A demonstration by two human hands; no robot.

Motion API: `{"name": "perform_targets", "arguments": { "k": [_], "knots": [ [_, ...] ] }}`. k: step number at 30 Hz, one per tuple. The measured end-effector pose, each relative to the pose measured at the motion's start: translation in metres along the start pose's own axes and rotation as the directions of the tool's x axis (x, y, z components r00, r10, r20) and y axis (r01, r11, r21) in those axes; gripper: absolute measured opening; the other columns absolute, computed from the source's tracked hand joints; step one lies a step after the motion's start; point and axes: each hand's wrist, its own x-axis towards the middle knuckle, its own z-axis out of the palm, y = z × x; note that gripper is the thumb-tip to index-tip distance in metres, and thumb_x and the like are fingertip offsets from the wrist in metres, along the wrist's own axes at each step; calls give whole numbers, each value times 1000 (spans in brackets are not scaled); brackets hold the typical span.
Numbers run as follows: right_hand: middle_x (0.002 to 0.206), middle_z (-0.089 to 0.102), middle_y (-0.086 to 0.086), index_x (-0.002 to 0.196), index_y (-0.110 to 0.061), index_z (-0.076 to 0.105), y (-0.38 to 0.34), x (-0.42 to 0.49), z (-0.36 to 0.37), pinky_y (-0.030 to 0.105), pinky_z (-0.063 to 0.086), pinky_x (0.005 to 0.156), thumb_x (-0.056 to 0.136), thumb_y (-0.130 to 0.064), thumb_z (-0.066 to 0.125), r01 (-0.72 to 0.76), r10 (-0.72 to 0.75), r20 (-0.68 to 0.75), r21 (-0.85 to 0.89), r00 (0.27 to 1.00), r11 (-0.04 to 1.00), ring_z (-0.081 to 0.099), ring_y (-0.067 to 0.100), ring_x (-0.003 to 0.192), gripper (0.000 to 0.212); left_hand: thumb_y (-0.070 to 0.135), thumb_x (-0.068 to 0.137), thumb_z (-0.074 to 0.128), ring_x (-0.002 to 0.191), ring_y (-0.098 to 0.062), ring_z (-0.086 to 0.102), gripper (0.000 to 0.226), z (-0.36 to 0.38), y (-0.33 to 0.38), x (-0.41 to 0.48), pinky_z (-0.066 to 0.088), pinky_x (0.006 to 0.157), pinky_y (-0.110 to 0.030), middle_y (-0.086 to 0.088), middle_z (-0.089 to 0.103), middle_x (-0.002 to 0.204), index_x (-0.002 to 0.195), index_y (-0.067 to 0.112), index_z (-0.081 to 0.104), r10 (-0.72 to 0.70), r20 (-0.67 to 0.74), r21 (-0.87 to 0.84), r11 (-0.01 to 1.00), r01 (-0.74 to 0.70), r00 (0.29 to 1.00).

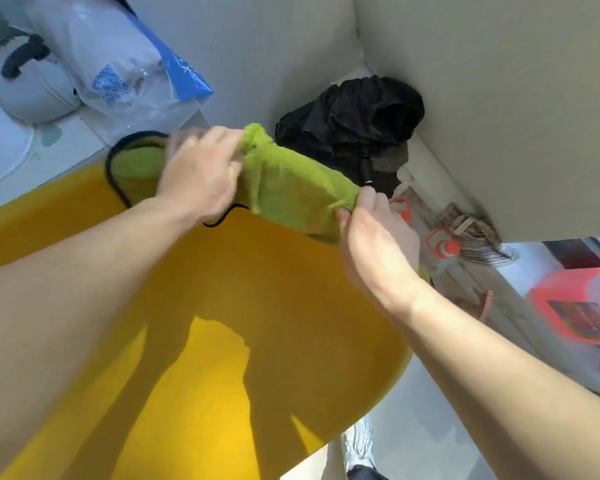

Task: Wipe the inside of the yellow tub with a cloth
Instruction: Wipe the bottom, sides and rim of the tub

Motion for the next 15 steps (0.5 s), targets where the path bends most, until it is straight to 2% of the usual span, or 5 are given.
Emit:
{"name": "perform_targets", "arguments": {
  "k": [3,7,8,11,15],
  "knots": [
    [96,47,2,116,-15,44,-5,8,1,29,14,45,105,-42,33,1,-2,-31,-7,1000,1000,43,22,66,31,25,94,35,108,-34,53,35,0,69,4,31,101,-46,-5,65,114,124,22,53,283,53,-38,959,-281,958],
    [124,52,5,138,-21,38,12,-11,-4,41,42,73,107,-34,29,-10,-31,123,320,992,947,54,35,108,34,32,100,31,113,-29,52,37,-1,81,-4,30,105,-45,0,62,123,128,21,52,480,43,4,877,-480,876],
    [126,52,6,142,-20,36,17,-18,-1,39,44,76,107,-35,31,15,-41,74,326,996,945,55,33,109,38,34,101,31,115,-28,51,38,0,73,-2,31,105,-44,0,61,126,130,21,51,514,53,30,856,-516,856],
    [124,55,10,143,-15,37,39,-45,16,38,48,74,103,-40,33,-70,74,-8,243,997,968,59,31,103,47,40,101,29,112,-30,51,41,1,68,2,33,105,-47,-2,60,124,130,21,51,490,87,58,867,-495,867],
    [115,56,6,135,-19,42,60,-116,38,38,43,78,104,-43,27,-232,255,16,470,967,852,55,28,102,42,36,100,32,117,-33,49,41,6,87,-13,24,113,-51,-4,61,126,128,17,55,379,29,44,924,-380,925]
  ]
}}
